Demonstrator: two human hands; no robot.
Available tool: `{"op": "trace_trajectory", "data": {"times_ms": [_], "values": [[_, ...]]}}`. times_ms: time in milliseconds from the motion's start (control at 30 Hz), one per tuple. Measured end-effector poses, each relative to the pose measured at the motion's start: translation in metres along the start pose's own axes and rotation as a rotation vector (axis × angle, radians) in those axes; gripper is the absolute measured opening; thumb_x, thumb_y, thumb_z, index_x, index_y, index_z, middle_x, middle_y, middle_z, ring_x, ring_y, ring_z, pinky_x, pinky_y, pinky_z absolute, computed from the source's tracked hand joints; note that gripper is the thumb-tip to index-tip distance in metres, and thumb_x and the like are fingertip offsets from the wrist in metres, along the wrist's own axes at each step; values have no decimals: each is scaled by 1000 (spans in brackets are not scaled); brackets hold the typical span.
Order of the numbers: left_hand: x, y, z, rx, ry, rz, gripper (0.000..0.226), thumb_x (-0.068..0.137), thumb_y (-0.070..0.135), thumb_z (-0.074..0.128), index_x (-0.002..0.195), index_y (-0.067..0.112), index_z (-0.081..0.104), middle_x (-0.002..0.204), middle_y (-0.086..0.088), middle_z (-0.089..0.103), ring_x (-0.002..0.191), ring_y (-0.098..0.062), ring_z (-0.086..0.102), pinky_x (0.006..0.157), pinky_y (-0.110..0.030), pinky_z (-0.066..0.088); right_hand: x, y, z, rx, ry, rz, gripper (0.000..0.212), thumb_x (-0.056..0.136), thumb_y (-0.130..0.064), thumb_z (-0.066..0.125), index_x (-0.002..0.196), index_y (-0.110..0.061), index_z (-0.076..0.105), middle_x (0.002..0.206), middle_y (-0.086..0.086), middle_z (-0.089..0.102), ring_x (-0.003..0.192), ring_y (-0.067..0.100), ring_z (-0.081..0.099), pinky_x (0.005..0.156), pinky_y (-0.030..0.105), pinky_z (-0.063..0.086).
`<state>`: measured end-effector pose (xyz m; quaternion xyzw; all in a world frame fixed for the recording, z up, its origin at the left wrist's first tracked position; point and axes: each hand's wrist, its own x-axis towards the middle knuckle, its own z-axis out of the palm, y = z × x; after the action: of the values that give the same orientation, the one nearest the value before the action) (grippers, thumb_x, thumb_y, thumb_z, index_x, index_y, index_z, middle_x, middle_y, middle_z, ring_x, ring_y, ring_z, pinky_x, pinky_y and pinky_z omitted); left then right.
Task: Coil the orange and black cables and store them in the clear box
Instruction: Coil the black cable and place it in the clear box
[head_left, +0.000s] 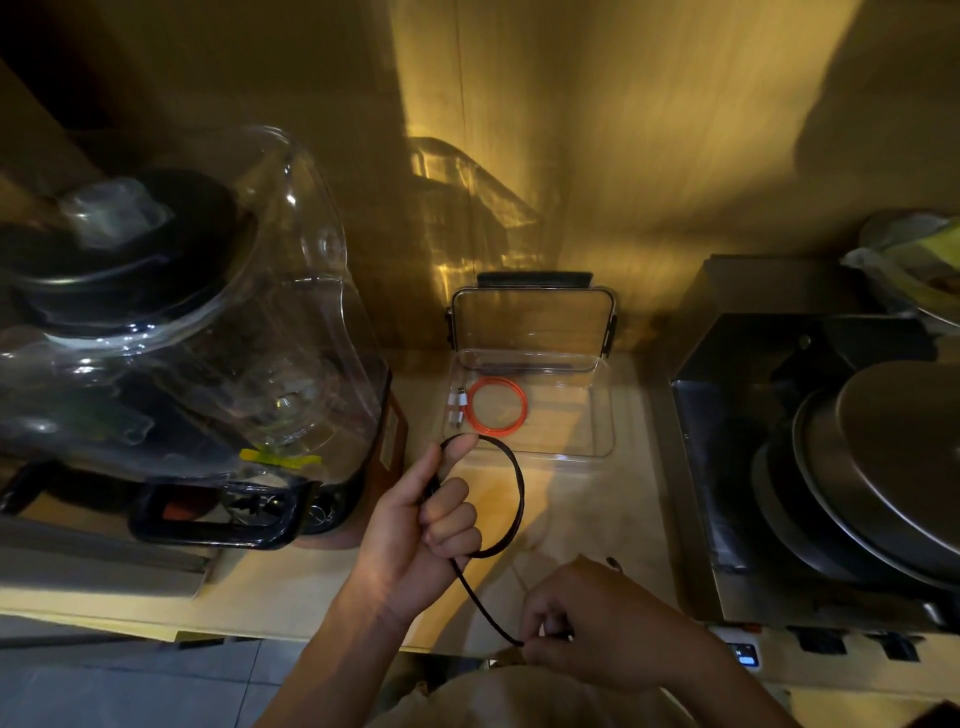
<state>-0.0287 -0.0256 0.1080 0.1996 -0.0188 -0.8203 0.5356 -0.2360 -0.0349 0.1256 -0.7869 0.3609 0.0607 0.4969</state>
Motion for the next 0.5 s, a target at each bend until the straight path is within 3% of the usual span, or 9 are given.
{"op": "trace_trajectory", "data": {"times_ms": [133, 233, 400, 500], "values": [[-2, -1, -1, 13, -70, -23, 48, 102, 33, 47, 147, 18, 40, 57, 5, 26, 46, -6, 24, 44, -21, 24, 0, 0, 1, 32, 19, -1, 18, 83, -37, 67, 89, -21, 72, 68, -6, 65, 63, 0, 57, 64, 24, 46], [-2, -1, -2, 33, -117, -29, 55, 104, 38, 38, 154, 25, 22, 59, 4, 27, 48, -7, 26, 45, -22, 26, 0, 2, 2, 44, 39, 7, 19, 82, -40, 65, 88, -23, 71, 66, -10, 64, 63, 0, 58, 64, 25, 47], [-2, 1, -2, 40, -186, -24, 56, 105, 47, 26, 156, 29, 11, 60, 3, 28, 49, -7, 27, 47, -22, 27, -1, 8, 1, 60, 61, -12, 15, 82, -36, 67, 85, -23, 72, 65, -11, 63, 62, 1, 59, 60, 17, 43], [-2, 1, -2, 38, -191, -10, 56, 105, 47, 28, 156, 29, 13, 59, 3, 29, 48, -8, 27, 47, -23, 25, -2, 9, -4, 69, 5, -9, 17, 82, -36, 68, 87, -21, 72, 72, -7, 68, 68, 2, 62, 64, 22, 49]]}}
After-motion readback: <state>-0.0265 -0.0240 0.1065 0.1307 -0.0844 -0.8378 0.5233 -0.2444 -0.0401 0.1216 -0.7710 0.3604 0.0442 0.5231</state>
